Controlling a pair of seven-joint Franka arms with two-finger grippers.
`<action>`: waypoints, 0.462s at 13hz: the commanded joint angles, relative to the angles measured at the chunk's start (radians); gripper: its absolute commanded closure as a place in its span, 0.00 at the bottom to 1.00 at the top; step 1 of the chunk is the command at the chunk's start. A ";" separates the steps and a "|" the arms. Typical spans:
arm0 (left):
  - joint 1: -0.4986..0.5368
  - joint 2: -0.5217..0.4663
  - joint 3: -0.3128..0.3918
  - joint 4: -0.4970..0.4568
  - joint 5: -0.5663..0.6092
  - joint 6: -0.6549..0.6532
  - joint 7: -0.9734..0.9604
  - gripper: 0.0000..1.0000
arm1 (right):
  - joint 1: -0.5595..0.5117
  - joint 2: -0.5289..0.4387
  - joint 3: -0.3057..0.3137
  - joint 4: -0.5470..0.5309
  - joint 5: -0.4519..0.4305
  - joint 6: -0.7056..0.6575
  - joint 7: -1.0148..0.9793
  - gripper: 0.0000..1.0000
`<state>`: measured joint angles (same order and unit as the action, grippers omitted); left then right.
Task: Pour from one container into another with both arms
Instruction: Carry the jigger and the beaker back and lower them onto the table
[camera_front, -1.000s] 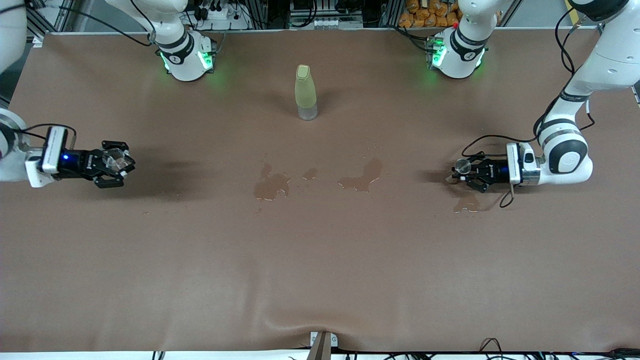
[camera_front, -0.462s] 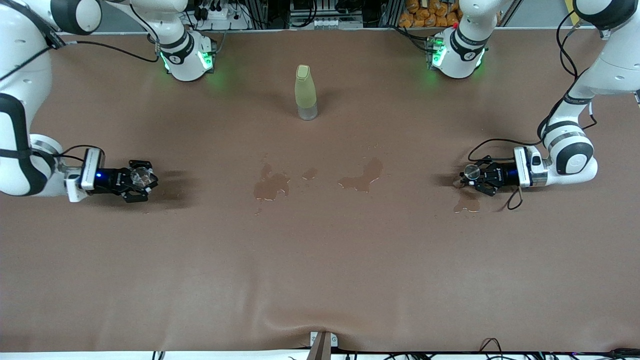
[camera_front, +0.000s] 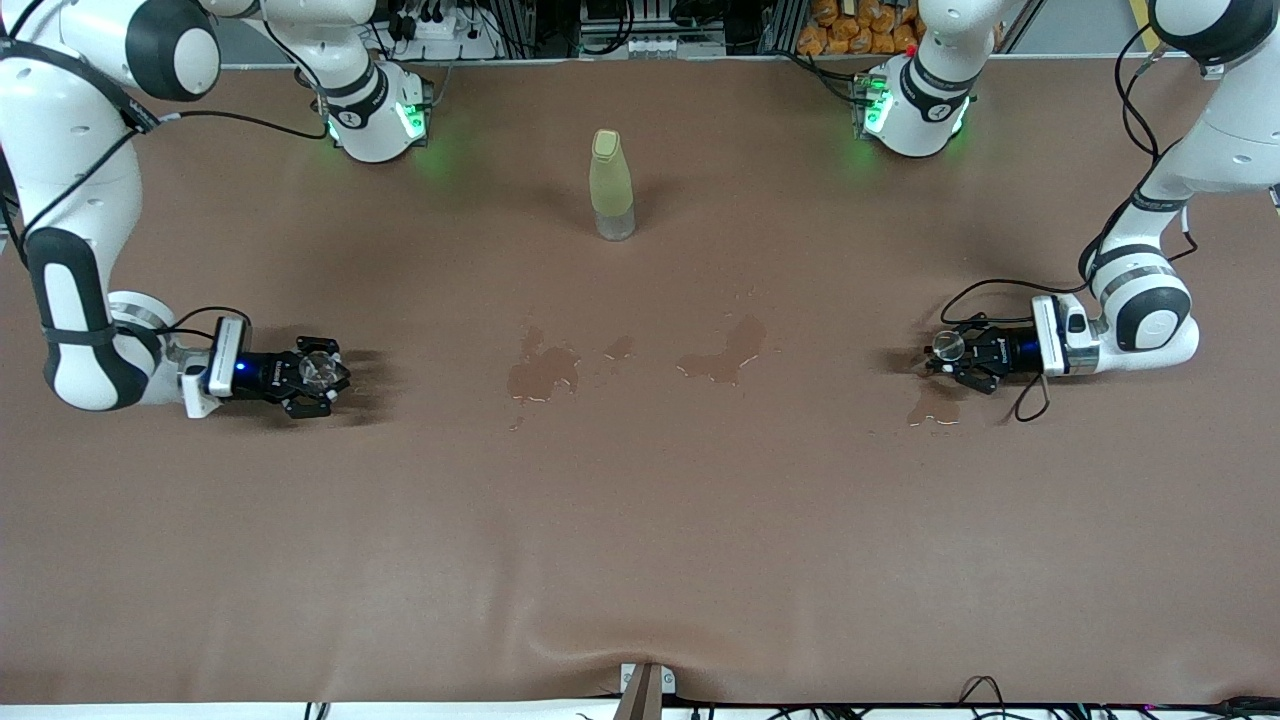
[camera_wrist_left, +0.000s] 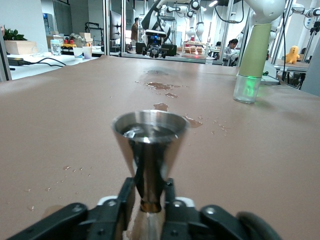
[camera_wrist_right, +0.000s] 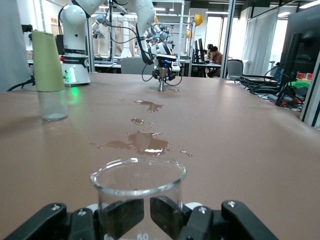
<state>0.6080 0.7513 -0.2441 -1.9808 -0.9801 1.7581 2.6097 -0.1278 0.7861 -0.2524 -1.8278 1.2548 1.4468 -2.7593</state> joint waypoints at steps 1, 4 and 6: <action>0.015 0.014 -0.007 0.023 0.026 -0.032 0.006 0.35 | 0.013 0.048 -0.002 0.015 0.020 0.030 -0.138 1.00; 0.016 0.000 -0.007 0.042 0.064 -0.034 -0.005 0.00 | 0.022 0.065 0.001 0.013 0.034 0.084 -0.146 1.00; 0.025 -0.018 -0.006 0.071 0.128 -0.034 -0.035 0.00 | 0.022 0.073 0.019 0.012 0.035 0.110 -0.146 1.00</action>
<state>0.6124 0.7522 -0.2445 -1.9411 -0.9190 1.7480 2.6050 -0.1098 0.8382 -0.2392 -1.8216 1.2724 1.5434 -2.7631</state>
